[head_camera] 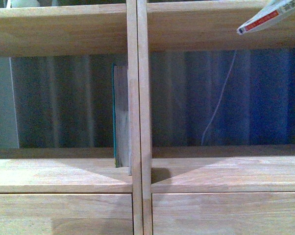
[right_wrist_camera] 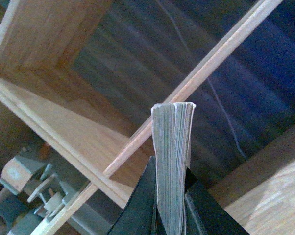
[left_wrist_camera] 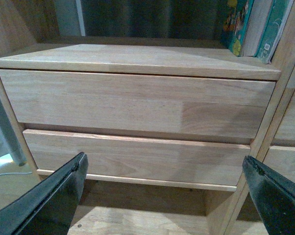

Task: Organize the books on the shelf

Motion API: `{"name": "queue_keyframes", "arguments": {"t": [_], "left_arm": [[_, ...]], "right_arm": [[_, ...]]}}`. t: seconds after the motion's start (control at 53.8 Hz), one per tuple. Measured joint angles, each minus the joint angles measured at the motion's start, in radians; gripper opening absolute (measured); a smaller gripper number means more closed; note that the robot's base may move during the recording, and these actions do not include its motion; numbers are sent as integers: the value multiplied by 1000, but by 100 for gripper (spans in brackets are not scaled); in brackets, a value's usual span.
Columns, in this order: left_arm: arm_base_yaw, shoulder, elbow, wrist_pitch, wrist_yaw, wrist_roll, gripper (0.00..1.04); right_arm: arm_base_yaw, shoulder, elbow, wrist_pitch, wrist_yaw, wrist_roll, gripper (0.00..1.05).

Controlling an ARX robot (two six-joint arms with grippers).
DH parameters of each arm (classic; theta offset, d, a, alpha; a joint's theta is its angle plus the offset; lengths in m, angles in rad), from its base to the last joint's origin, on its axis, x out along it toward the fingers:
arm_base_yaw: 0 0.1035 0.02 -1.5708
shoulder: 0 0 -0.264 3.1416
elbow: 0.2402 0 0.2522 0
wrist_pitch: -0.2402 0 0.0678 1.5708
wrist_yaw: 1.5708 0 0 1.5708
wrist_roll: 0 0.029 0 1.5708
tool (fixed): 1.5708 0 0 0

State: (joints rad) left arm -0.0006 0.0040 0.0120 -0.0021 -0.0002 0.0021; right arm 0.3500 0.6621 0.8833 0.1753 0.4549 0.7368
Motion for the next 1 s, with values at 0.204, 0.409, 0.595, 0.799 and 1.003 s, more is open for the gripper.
{"name": "queue_keyframes", "arguments": {"t": [0.204,0.409,0.595,0.799,1.003], "left_arm": [[166,210,47,74,589,-124,97],[142,473,159,304,758,-202,97],[124,714,315,487,763,-285,97],[64,873,490,558,803,-452,97],[-43,975,620,670,803,-787,97]], "right_arm": [[72,53,13,47,-11,-50,7],[77,106,14,85,-37,-61,7],[93,145,18,116,-69,-73,7],[128,202,49,163,-82,-106,7],[160,235,91,198,-101,-126,7]]}}
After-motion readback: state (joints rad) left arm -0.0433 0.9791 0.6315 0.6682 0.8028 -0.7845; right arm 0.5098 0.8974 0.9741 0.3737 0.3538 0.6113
